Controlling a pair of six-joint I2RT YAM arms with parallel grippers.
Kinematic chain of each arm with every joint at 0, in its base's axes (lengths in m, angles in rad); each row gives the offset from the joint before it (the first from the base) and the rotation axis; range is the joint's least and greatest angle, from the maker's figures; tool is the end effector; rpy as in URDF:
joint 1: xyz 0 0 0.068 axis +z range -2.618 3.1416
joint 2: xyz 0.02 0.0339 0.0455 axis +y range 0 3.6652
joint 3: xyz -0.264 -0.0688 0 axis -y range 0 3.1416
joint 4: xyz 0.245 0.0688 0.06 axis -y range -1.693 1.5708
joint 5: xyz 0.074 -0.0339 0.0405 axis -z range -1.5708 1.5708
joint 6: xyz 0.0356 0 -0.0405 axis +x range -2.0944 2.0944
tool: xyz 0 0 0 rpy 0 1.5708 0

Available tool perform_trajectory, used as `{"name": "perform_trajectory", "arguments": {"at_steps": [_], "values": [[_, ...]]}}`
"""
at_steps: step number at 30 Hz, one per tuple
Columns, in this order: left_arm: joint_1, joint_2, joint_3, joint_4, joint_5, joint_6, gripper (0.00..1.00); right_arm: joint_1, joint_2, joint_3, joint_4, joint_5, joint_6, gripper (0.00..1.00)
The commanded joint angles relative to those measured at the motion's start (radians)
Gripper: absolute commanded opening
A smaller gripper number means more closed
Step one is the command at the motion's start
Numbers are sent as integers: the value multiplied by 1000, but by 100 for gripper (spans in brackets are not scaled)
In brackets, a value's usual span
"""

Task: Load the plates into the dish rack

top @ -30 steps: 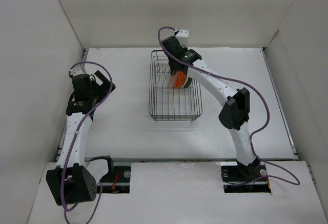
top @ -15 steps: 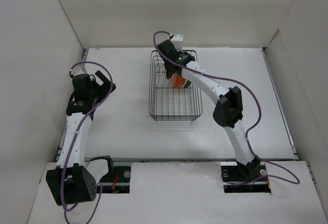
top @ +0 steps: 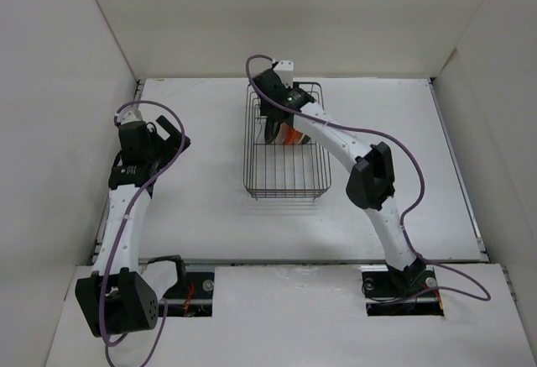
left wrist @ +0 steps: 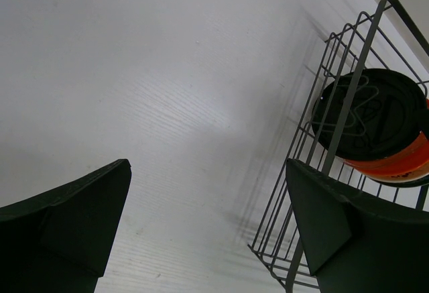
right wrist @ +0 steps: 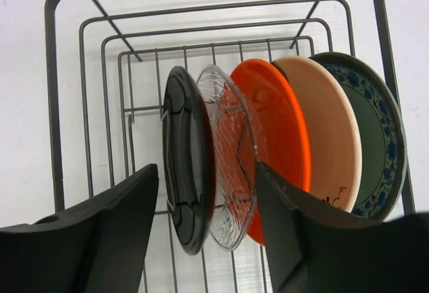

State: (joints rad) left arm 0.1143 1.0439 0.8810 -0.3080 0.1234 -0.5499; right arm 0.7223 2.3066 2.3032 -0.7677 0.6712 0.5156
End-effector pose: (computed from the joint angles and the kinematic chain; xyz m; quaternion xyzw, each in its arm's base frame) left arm 0.2351 0.0226 0.3116 -0.2470 0.8149 -0.1640 0.4980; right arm 0.4014 0.3242 0.2974 0.0378 0.8783 -0.0338 0.4754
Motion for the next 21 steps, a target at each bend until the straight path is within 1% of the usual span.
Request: {"name": "perform_trajectory", "arguments": {"at_steps": [1,4,5,7,8,9,10,12,13,14,15,16,17,19,20,21], "values": [[4,-28,4,15,9,15,100,19,-3,50,42,-22,-5,66],[4,-19,4,15,9,15,100,28,-70,62,33,-68,-19,71],[4,-19,4,15,9,15,100,43,-97,62,33,-68,-43,78],[4,-19,4,15,-2,15,100,66,-205,4,77,-78,-118,94],[4,-19,16,15,-11,15,100,86,-245,-19,87,-56,-149,100],[4,-19,16,15,-11,15,100,86,-284,-72,87,-47,-175,100],[4,-19,29,15,-11,15,100,95,-368,-105,87,-47,-210,100],[13,-10,38,15,-21,15,100,95,-458,-177,78,-47,-239,100],[13,-10,52,15,-21,4,100,95,-548,-258,77,-47,-255,100],[13,-10,52,15,-21,4,100,95,-594,-296,62,-47,-264,100],[13,1,65,4,-21,4,100,95,-642,-336,62,-38,-264,100],[22,1,81,4,-21,4,100,95,-688,-411,53,-29,-264,100],[22,1,81,-6,-33,4,100,95,-779,-445,42,-13,-264,100],[22,1,117,-26,-48,4,100,95,-873,-510,32,43,-264,100],[22,1,133,-26,-60,4,100,95,-970,-566,21,65,-264,100],[22,1,150,-45,-79,4,100,95,-1019,-593,21,79,-264,100]]}}
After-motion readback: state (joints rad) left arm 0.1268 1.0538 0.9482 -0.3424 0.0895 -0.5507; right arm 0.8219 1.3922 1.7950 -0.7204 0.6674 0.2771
